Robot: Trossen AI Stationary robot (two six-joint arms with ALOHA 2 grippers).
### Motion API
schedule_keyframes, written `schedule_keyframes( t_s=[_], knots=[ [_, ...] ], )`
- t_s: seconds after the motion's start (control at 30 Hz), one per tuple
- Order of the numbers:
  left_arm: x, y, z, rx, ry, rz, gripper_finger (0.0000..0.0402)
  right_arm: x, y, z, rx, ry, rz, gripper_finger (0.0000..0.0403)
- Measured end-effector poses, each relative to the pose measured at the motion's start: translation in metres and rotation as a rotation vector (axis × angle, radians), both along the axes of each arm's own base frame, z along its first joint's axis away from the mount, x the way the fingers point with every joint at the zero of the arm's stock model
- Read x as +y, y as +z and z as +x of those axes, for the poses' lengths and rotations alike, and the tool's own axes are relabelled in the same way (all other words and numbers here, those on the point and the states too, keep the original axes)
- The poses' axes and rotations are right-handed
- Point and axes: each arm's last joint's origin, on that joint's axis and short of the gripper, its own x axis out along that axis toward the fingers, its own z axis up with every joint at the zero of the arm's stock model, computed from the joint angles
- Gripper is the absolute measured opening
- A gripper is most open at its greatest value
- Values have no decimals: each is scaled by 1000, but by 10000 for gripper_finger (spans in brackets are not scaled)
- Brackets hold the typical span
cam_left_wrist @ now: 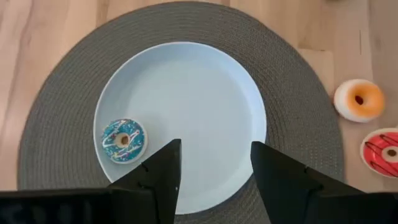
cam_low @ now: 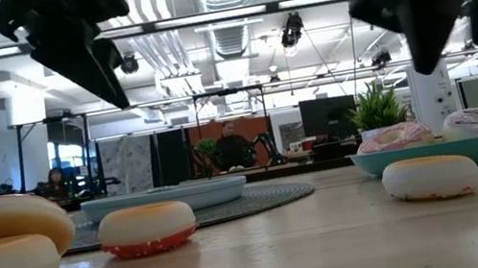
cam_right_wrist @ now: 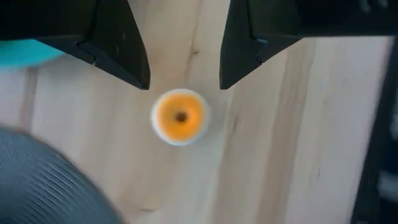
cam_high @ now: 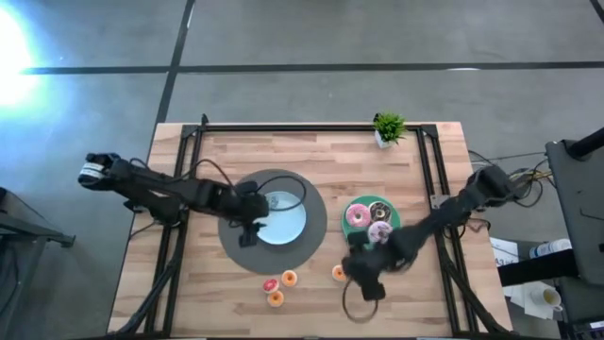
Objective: Pick & Place donuts
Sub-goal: Put the small white donut on the blue plate
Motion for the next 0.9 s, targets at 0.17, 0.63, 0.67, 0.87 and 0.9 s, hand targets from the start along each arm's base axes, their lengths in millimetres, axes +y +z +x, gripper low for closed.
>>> schedule_keyframes(
  t_s=[0.17,0.63,0.67,0.87,0.9],
  knots=[
    [-9,-1,-2,1,-8,43,167,32,-15,9,14,102,-110,185],
    [-11,-4,-2,31,-43,67,167,45,-45,30,38,-92,-110,185],
    [-11,-5,-3,37,-47,70,167,45,-48,31,44,-109,-111,185],
    [-10,-5,-4,52,-56,78,167,45,-60,33,73,-167,-137,177],
    [-10,-6,-5,59,-56,80,167,44,-63,33,83,-184,-141,174]
  ],
)
